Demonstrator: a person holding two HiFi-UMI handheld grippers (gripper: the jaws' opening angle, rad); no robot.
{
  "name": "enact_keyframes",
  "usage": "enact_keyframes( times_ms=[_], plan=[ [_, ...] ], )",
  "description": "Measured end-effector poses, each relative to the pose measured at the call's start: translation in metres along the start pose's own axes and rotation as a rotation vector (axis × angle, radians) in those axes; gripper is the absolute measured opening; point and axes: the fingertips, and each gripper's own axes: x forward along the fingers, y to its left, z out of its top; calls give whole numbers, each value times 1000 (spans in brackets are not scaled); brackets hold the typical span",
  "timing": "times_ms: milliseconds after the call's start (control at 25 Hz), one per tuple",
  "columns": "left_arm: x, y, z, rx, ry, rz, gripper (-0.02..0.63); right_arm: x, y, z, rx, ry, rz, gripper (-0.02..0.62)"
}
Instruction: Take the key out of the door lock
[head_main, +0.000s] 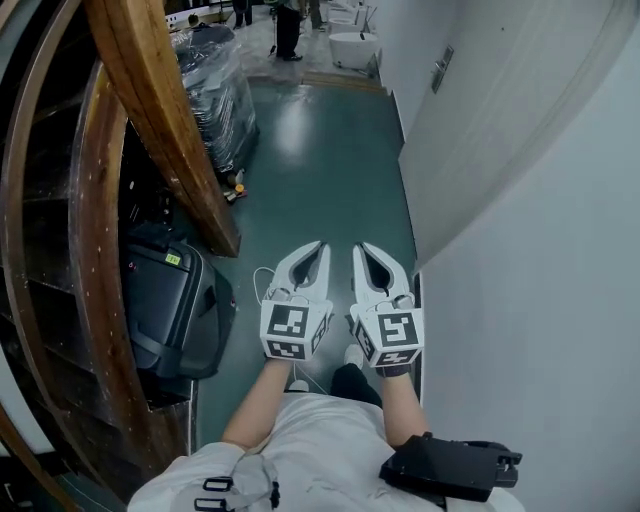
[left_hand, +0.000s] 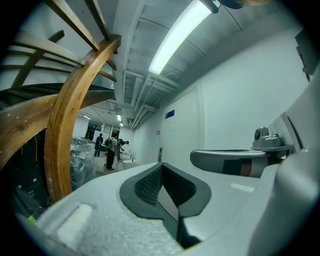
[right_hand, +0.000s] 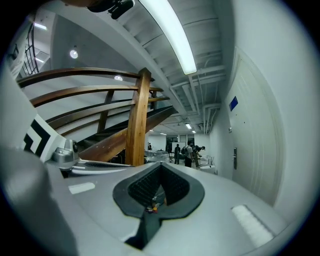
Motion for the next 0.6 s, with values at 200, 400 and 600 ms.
enact_keyframes(
  times_ms=[200,400,600],
  plan=[
    [91,-5,7,29,-3,78,0,50,-68,5,-60,9,51,3],
    [170,-30,28,84,-36,123,0,74,-166,27,-19,-50,18,2],
    [219,-33,18,140,33,163,-2,96,-222,9,-60,-17,3,0]
  ],
)
